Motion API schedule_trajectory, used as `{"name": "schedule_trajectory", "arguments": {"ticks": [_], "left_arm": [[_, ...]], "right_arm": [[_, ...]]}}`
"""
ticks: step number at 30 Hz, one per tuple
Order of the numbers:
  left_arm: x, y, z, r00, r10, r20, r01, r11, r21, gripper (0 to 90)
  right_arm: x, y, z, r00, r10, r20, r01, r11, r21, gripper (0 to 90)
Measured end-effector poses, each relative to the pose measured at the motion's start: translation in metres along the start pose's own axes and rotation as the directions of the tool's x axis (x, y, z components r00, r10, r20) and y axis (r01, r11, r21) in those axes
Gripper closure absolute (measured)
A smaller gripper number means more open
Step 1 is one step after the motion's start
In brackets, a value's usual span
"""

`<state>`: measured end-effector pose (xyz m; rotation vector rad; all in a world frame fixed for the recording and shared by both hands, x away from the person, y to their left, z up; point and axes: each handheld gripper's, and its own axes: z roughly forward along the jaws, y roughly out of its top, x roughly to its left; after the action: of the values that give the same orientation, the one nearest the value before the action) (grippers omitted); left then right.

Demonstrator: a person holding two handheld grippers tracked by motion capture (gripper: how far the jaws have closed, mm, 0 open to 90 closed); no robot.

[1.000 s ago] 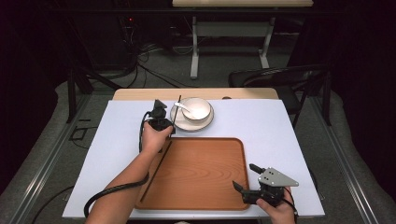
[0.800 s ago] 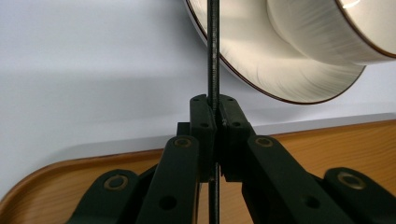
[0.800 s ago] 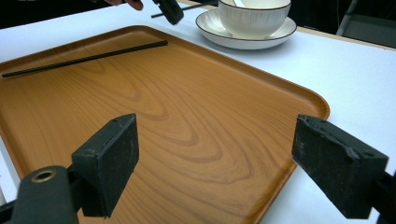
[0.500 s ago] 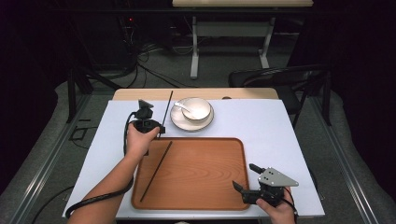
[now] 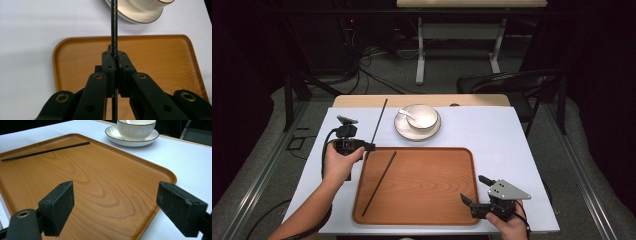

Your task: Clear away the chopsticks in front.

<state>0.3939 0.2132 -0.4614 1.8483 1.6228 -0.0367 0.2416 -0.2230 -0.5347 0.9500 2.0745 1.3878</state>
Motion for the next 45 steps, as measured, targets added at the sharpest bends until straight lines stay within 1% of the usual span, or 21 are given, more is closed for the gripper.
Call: {"name": "schedule_trajectory", "arguments": {"ticks": [2,4,5,6,8,10,12,19,20,22,25,26,27,31,35,36,38,39,40,42,45], "left_arm": [[0.001,-0.004,-0.003,1.0,-0.002,0.002,0.002,1.0,-0.002,86.4],[0.004,-0.011,-0.01,1.0,0.003,0.003,-0.003,1.0,-0.001,86.4],[0.006,-0.019,-0.016,0.9999,0.006,0.009,-0.006,1.0,-0.005,86.4],[0.006,-0.023,-0.019,0.9999,0.007,0.011,-0.007,1.0,-0.003,86.4],[0.007,-0.026,-0.021,0.9999,0.004,0.014,-0.004,1.0,-0.008,86.4],[0.008,-0.035,-0.026,0.9998,0.012,0.017,-0.012,0.9999,-0.008,86.4],[0.007,-0.043,-0.031,0.9996,0.029,0.002,-0.029,0.9996,-0.009,86.4],[0.005,-0.062,-0.039,0.9984,0.055,-0.007,-0.055,0.9984,-0.006,86.4],[0.005,-0.062,-0.039,0.9984,0.055,-0.007,-0.055,0.9984,-0.006,86.4],[0.001,-0.072,-0.039,0.997,0.074,-0.02,-0.074,0.9972,0.008,86.4],[-0.001,-0.082,-0.036,0.9962,0.085,-0.021,-0.084,0.9962,0.022,86.3],[-0.001,-0.082,-0.036,0.9962,0.085,-0.021,-0.084,0.9962,0.022,86.4],[-0.002,-0.089,-0.035,0.9962,0.085,-0.018,-0.085,0.996,0.029,86.3],[-0.001,-0.1,-0.033,0.9955,0.091,-0.025,-0.09,0.9949,0.046,86.4],[-0.002,-0.109,-0.028,0.995,0.097,-0.024,-0.094,0.9923,0.081,86.3],[-0.001,-0.112,-0.026,0.9948,0.1,-0.02,-0.097,0.9901,0.101,86.3],[-0.001,-0.114,-0.025,0.9946,0.101,-0.023,-0.098,0.9892,0.109,86.3],[0.001,-0.118,-0.02,0.9951,0.096,-0.024,-0.093,0.9879,0.124,86.3],[0.001,-0.118,-0.02,0.9951,0.096,-0.024,-0.093,0.9879,0.124,86.3],[0.004,-0.121,-0.015,0.9954,0.092,-0.027,-0.087,0.9849,0.15,86.3],[0.007,-0.122,-0.011,0.9956,0.088,-0.034,-0.081,0.983,0.165,86.3]], "right_arm": [[0.0,0.0,0.0,1.0,0.0,0.0,0.0,1.0,-0.001,14.5],[0.0,0.0,0.0,1.0,0.001,0.001,-0.001,1.0,0.0,14.5],[0.0,0.0,0.0,1.0,0.0,0.001,0.0,1.0,0.0,14.5],[0.0,0.0,0.0,1.0,0.001,0.002,-0.001,1.0,0.001,14.5],[0.0,0.0,0.0,1.0,0.001,0.002,-0.001,1.0,0.001,14.5],[0.0,0.0,0.0,1.0,0.0,0.002,0.0,1.0,0.001,14.5],[0.0,0.0,0.001,1.0,0.0,0.001,0.0,1.0,0.002,14.5],[0.0,0.0,0.001,1.0,0.0,0.004,0.0,1.0,0.003,14.5],[0.0,0.0,0.001,1.0,0.0,0.004,0.0,1.0,0.003,14.5],[0.0,0.0,0.001,1.0,-0.001,0.003,0.001,1.0,0.004,14.5],[0.0,0.0,0.0,1.0,-0.003,0.003,0.003,1.0,0.004,14.5],[0.001,0.0,0.0,1.0,-0.003,0.003,0.003,1.0,0.003,14.5],[0.001,0.0,0.0,1.0,-0.004,0.004,0.004,1.0,0.003,14.5],[0.001,0.0,0.0,1.0,0.0,0.005,0.0,1.0,0.002,14.5],[0.001,0.0,0.0,1.0,-0.003,0.004,0.003,1.0,0.004,14.5],[0.001,0.0,0.0,1.0,-0.004,0.004,0.004,1.0,0.004,14.5],[0.001,0.0,0.0,1.0,-0.003,0.004,0.003,1.0,0.004,14.5],[0.001,0.0,0.0,1.0,-0.002,0.006,0.002,1.0,0.003,14.5],[0.001,0.0,0.0,1.0,-0.002,0.006,0.002,1.0,0.003,14.5],[0.0,0.0,0.0,1.0,-0.002,0.006,0.002,1.0,0.003,14.5],[0.001,0.0,0.0,1.0,-0.006,0.003,0.006,1.0,0.006,14.5]]}}
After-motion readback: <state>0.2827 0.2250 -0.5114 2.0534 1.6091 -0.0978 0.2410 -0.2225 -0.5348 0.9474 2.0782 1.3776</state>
